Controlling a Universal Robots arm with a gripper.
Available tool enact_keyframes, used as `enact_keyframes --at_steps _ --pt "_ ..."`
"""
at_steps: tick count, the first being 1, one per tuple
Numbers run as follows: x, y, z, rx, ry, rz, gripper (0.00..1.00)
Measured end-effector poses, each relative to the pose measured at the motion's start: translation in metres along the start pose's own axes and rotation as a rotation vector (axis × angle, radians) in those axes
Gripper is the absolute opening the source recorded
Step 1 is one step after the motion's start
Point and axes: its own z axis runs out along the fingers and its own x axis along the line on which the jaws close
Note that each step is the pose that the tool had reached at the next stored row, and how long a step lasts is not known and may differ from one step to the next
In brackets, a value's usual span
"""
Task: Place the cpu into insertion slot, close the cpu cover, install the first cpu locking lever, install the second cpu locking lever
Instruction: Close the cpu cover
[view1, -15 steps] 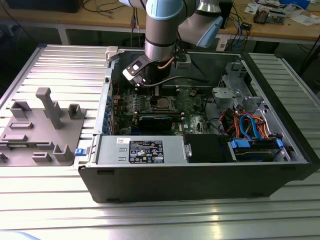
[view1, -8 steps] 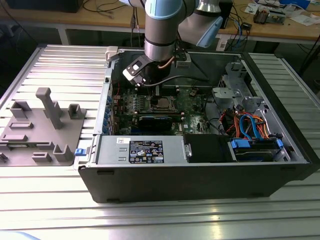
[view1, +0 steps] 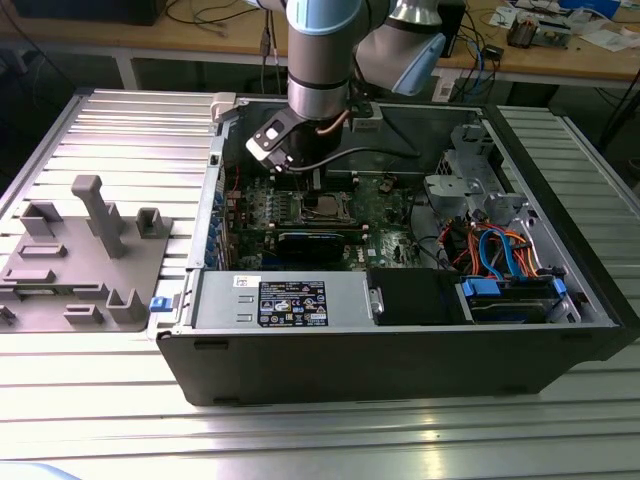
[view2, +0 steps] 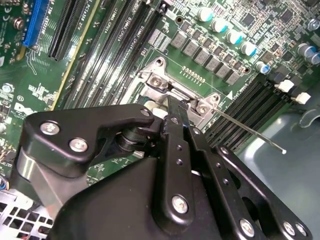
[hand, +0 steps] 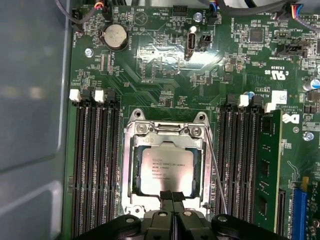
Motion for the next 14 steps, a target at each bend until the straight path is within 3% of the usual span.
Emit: enact_keyframes --at_steps 7,14 --pt "-0.0001 -0.0001 0.0054 0.0059 0.0007 -0.012 0.11" --pt "-0.0001 -0.0001 0.0058 0.0066 0.0006 -0.012 0.11"
